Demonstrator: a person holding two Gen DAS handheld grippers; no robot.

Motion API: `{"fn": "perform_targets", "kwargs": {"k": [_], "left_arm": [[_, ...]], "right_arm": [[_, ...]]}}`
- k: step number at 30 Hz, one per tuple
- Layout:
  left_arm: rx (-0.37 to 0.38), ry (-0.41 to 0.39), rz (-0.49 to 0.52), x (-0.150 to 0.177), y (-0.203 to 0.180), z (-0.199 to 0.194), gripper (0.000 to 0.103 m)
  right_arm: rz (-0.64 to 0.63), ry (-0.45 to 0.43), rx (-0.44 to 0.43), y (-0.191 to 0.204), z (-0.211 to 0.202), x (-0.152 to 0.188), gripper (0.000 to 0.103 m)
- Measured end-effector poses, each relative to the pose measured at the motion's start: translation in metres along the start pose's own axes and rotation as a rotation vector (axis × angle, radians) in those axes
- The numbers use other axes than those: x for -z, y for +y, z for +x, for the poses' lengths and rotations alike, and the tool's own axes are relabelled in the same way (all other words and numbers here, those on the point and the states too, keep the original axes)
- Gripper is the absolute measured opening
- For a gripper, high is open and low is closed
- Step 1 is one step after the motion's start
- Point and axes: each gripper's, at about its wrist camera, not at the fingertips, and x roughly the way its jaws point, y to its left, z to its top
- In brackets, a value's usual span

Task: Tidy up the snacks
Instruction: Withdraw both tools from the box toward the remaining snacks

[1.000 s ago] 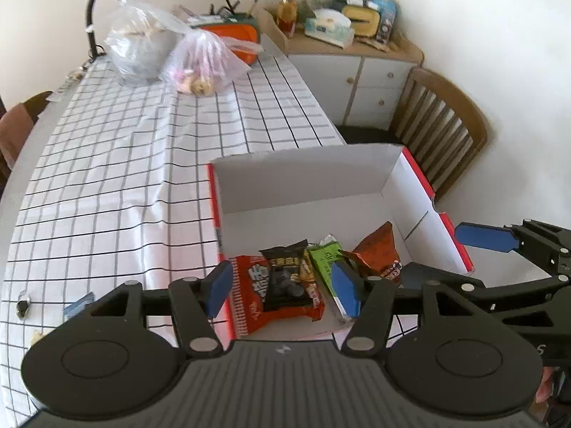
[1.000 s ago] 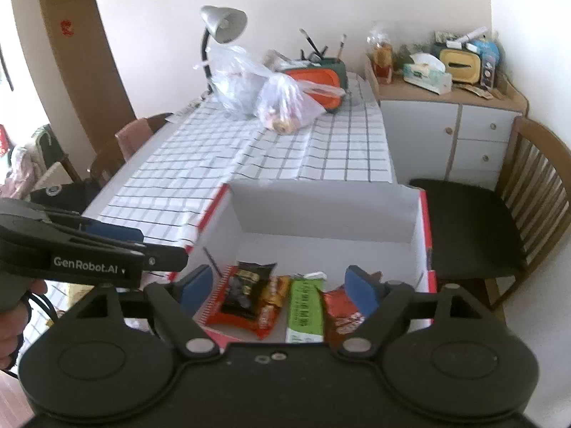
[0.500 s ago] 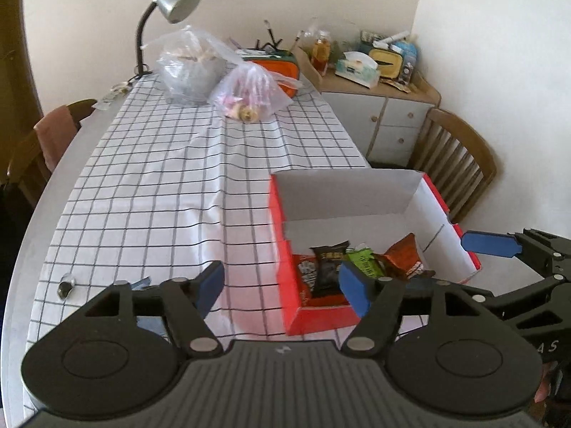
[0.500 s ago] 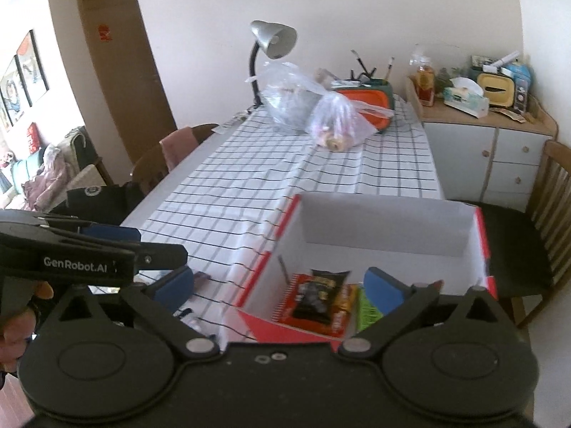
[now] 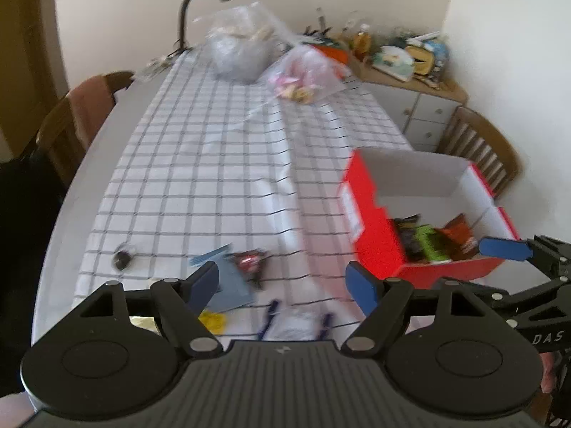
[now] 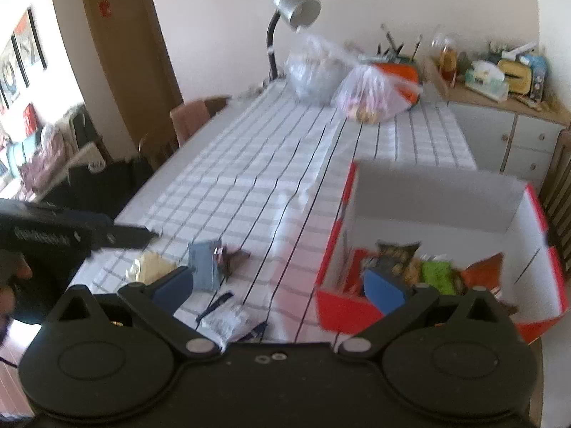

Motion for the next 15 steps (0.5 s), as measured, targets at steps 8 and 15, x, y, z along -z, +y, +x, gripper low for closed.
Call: {"fn": "perform_targets", "kwargs": {"k": [8,15], "left_arm": [[-0.037,0.077,-0.063,0.017,0.074,0.009,0.078],[-0.074,0.180,-0.100,0.039,0.117,0.031,0.078]], "right_arm": [[-0.057,0.087,-0.016,0.043,0.040,0.014,0.102],[-0.125,0.158,-0.029,0.071,0.077,0.025,0.100]]}}
